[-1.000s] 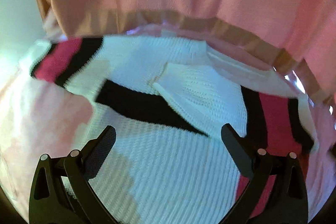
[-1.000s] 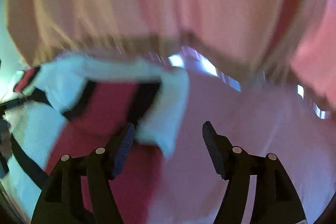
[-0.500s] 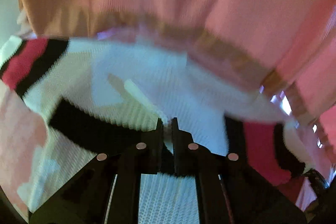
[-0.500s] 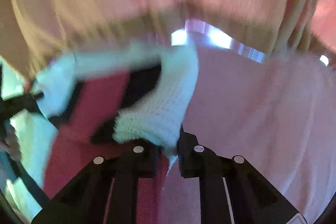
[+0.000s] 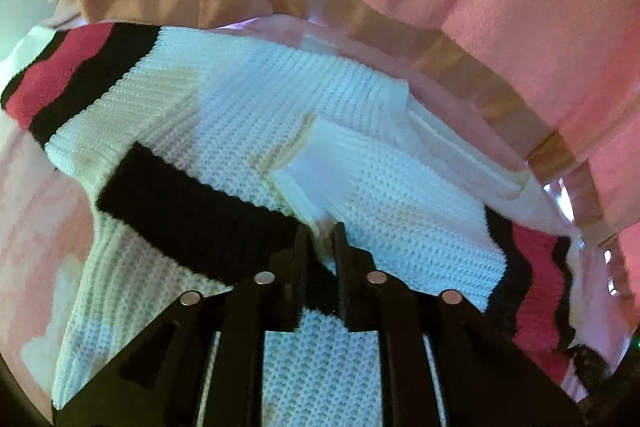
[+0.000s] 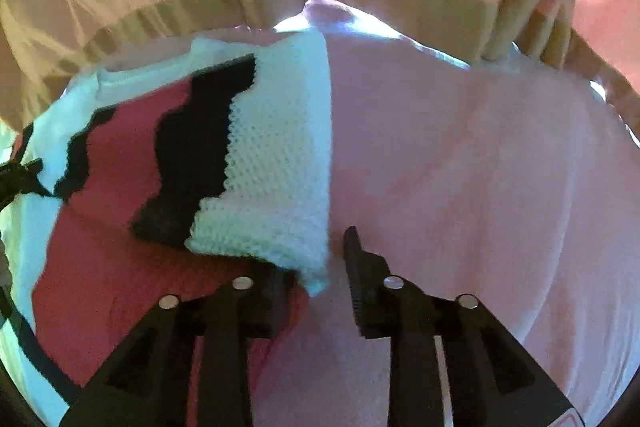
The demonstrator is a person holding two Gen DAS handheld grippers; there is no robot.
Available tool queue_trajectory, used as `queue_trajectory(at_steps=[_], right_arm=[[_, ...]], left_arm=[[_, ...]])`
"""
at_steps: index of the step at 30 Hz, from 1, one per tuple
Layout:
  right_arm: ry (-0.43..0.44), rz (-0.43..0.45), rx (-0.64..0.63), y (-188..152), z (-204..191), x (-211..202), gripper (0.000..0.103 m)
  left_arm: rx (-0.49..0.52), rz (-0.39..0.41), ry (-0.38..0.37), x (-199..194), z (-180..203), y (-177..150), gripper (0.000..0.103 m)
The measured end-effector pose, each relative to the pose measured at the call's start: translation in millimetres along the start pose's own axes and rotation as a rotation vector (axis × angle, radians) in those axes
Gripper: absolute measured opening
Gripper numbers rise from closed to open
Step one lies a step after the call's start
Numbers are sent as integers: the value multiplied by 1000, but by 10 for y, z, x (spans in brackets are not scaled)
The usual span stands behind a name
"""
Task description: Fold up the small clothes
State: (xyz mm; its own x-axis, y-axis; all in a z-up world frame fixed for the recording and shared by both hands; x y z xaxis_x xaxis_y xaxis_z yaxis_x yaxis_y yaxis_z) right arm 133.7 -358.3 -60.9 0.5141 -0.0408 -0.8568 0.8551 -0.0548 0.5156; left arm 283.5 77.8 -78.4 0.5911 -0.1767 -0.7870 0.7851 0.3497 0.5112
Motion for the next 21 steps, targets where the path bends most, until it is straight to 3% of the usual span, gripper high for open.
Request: queue_trajectory(at_steps=[2, 3, 4, 6, 8, 10, 14, 18, 21], right_arm=[[-68, 43, -29, 37, -67, -292, 46], [-131, 85, -47, 57, -129, -510, 52], [-166, 121, -64, 73, -204, -670, 59], [-166, 212, -82, 83, -347, -970, 69], [-105, 262, -88, 22, -530, -1153, 71], [-51, 276, -130, -53, -828, -1219, 71], [4, 249, -263, -256, -1390, -1128, 71], [69, 189, -301, -424, -1703, -942, 71], [69, 151, -304, -447, -1708, -770, 71]], left_arm=[[-16, 52, 15, -178, -98, 96, 34], [-20, 85, 34, -271, -154, 164, 55], [-26, 123, 58, -393, -239, 235, 69], [-61, 210, 106, -658, -526, 437, 87], [-141, 274, 151, -848, -962, 671, 90], [-210, 284, 190, -894, -1377, 870, 92], [-395, 290, 353, -860, -2492, 1359, 92], [-469, 260, 472, -670, -3166, 1616, 92], [-499, 231, 471, -475, -3454, 1708, 91]])
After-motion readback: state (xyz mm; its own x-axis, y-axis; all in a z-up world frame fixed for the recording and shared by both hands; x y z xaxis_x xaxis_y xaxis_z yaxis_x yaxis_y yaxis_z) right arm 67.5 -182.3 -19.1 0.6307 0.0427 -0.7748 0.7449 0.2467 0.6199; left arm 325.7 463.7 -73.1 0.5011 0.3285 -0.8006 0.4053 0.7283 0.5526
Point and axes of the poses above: each gripper's, at about its wrist camera, not at the fingertips, and x roughly the way its jaws point, z to its right, y to its top, the point moved 1 cm from there along x, roughly the way its jaws point, and after that the axes turned 4 degrees about -x, right-handed, at the moved point
